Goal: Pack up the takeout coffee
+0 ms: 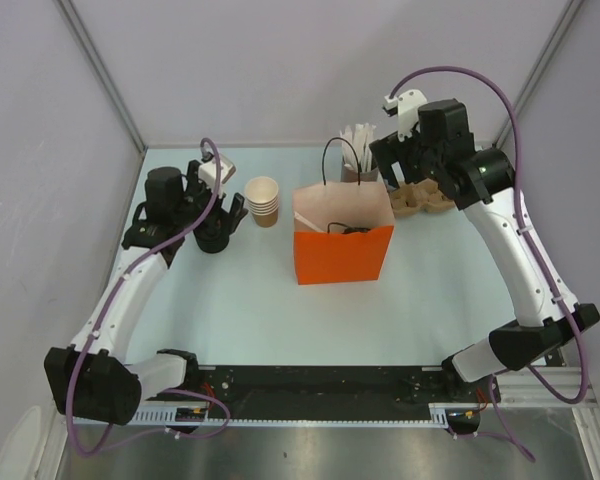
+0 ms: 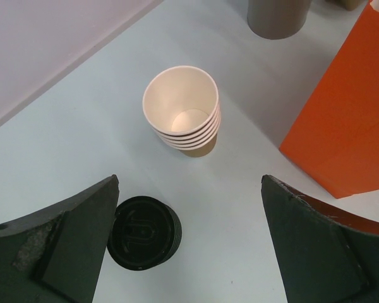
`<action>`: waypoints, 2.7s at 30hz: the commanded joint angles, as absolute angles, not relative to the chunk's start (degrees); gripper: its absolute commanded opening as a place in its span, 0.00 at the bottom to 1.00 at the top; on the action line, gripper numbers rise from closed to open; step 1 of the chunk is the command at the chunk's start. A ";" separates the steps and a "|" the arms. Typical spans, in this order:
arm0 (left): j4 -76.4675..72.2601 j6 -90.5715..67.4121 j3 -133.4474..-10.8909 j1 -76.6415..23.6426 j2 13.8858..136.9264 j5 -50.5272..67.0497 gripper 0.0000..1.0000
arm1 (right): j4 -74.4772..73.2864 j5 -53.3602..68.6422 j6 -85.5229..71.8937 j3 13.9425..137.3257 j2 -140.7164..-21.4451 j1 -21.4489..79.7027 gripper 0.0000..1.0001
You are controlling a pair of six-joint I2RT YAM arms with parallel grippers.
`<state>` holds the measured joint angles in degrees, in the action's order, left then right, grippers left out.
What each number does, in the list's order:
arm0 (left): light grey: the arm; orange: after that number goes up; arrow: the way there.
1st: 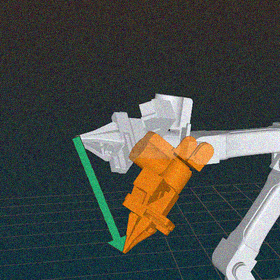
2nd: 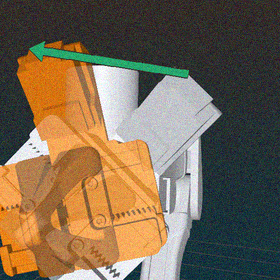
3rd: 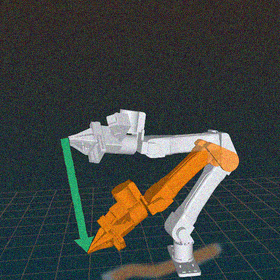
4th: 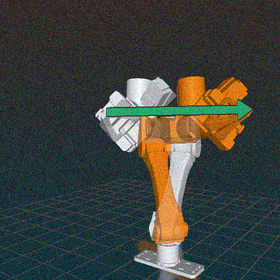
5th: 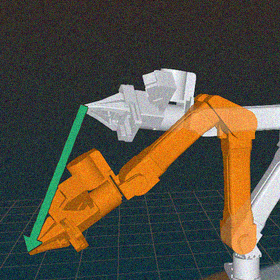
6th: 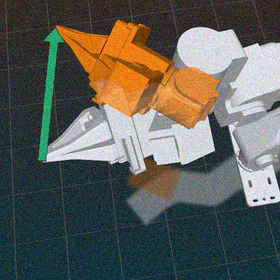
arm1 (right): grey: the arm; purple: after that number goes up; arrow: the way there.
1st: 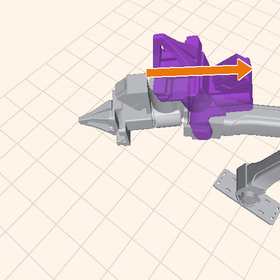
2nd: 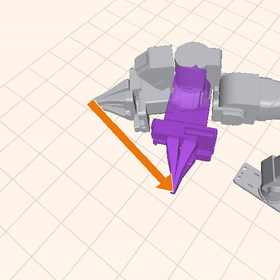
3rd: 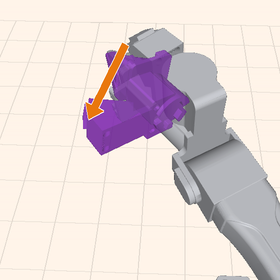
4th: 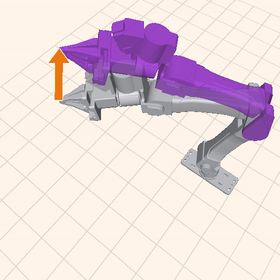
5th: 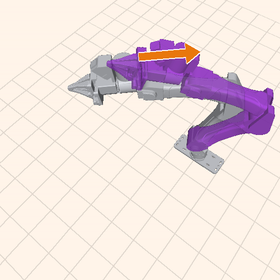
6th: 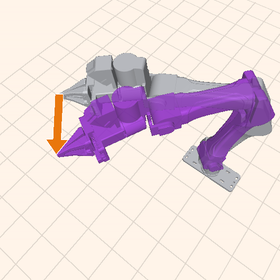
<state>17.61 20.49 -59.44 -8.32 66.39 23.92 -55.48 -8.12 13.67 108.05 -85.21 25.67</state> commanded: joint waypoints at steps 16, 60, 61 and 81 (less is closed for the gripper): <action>19.68 23.37 -71.01 -7.82 60.29 10.55 1.00 | -25.51 -14.50 19.87 89.24 -67.16 23.03 1.00; 34.10 10.02 -97.03 -2.64 57.30 2.55 0.99 | -37.26 -18.02 11.34 107.05 -62.40 22.15 1.00; 34.01 9.93 -96.94 -2.64 57.22 2.90 0.99 | -37.18 -17.93 11.42 107.05 -62.32 22.15 1.00; 33.84 9.40 -96.42 -2.11 57.22 3.87 0.99 | -36.83 -17.67 11.34 106.35 -62.31 21.88 1.00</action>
